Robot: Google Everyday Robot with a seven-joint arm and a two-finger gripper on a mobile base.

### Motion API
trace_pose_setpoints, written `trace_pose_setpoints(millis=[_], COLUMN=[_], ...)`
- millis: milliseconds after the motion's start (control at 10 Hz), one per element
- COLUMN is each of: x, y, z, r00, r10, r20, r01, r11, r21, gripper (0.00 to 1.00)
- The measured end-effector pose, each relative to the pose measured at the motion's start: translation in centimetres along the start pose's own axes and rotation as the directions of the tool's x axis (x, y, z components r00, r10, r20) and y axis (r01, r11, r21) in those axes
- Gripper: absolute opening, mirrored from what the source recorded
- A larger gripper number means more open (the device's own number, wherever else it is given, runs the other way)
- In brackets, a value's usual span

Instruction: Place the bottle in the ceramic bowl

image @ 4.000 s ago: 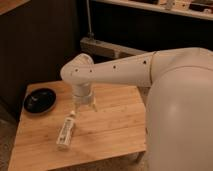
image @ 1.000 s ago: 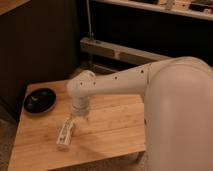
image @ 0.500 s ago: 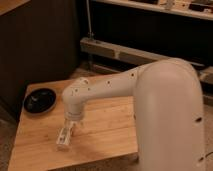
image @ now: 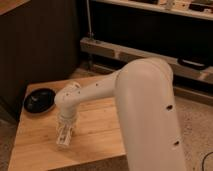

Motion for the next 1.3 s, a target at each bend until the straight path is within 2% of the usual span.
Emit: trace_pose_setpoints(millis=[300,400,500,1000,1100,1300], x=[0.0,0.0,0.1,-0.2,-0.6,-2.0], y=[0.7,1.0,1.3,1.7,1.4,1.0], z=[0.8,1.1,1.3,1.5,1.3,0.2], r00=[1.0,0.999,0.999,0.997,0.997,0.998], r10=[-0.017,-0.027,-0.037,-0.055,-0.052,-0.05], r20=[-0.018,-0.026,-0.032,-0.052,-0.05,-0.038], r01=[0.017,0.028,0.038,0.058,0.055,0.053], r11=[1.0,0.999,0.999,0.996,0.996,0.996], r21=[0.015,0.022,0.029,0.06,0.067,0.078], gripper=[0.65,0.62,0.55,0.05,0.0,0.0])
